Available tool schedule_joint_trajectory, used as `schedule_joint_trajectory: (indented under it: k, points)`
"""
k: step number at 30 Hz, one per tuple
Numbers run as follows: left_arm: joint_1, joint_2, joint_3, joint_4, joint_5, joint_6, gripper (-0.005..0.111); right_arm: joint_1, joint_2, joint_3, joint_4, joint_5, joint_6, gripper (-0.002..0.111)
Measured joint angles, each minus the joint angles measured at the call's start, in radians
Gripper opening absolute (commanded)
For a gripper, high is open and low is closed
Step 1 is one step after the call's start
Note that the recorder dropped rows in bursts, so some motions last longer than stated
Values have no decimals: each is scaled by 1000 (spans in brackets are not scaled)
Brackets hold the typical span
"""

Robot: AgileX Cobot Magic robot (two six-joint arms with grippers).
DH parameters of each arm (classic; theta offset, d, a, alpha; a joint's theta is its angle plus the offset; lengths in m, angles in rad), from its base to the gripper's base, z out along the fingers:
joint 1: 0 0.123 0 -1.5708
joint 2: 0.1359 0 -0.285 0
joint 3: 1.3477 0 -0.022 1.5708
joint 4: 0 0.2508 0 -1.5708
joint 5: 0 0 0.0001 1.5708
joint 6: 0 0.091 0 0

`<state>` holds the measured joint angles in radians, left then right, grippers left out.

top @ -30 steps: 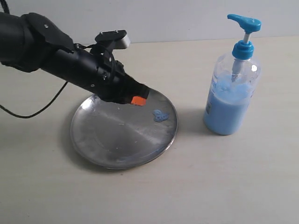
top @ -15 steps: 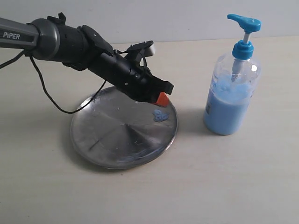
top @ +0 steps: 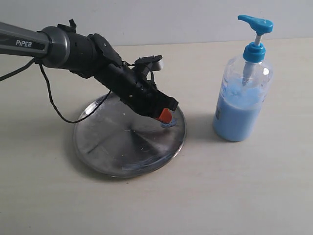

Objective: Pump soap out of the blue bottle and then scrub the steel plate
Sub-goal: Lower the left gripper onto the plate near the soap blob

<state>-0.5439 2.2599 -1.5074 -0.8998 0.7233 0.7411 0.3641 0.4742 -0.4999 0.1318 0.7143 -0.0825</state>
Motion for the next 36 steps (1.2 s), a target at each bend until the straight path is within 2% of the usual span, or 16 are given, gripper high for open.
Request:
schedule_joint_trajectory:
  k: [12, 28, 36]
  points:
    - [0, 2, 0, 16, -90, -61, 0, 0, 0, 0, 0, 0, 0, 0]
    - [-47, 37, -8, 17, -52, -65, 0, 0, 0, 0, 4, 0, 0, 0]
    - [-59, 42, -8, -25, -140, -65, 0, 0, 0, 0, 4, 0, 0, 0]
